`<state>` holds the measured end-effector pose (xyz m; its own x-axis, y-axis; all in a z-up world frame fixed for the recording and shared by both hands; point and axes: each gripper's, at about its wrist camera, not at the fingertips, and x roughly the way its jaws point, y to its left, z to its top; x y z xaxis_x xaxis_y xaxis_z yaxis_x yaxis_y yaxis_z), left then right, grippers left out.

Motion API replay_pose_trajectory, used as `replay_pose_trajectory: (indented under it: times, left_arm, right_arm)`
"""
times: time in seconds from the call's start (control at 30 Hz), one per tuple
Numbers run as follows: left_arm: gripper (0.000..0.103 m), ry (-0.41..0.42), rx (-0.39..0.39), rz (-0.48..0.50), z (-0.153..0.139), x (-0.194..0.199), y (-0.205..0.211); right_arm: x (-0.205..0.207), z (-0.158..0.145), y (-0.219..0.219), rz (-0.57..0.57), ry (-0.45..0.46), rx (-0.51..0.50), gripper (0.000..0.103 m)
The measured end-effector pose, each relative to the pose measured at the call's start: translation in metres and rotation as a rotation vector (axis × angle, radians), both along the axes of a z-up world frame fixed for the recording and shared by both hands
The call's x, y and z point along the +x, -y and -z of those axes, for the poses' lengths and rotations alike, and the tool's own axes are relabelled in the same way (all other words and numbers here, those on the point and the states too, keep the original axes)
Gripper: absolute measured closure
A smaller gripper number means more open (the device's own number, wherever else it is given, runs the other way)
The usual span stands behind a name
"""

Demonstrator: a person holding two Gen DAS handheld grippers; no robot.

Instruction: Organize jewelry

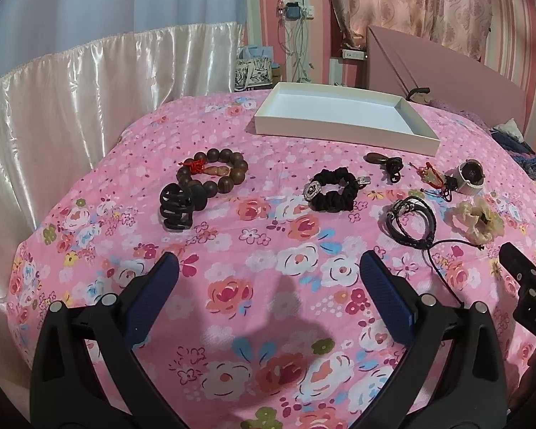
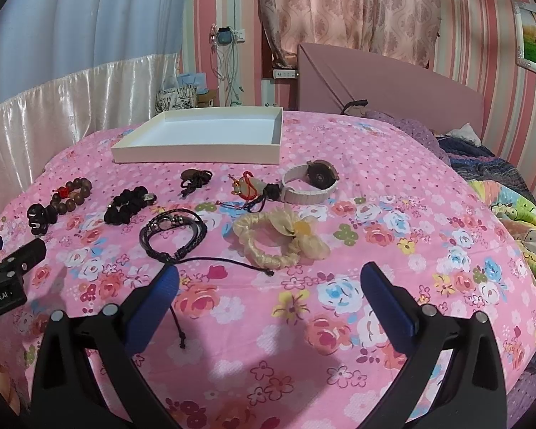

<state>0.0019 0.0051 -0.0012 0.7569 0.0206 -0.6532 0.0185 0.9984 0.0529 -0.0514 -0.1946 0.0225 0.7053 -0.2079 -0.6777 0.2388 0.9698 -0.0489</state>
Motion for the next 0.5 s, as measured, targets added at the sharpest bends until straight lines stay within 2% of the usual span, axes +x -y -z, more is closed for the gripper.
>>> replay_pose_trajectory:
  times: [0.5]
  left_arm:
    - [0.003,-0.004,0.005,0.0,0.0001,0.0003,0.0003]
  right_arm:
    - [0.0017,0.0021,0.0001,0.001,-0.007,0.006,0.002]
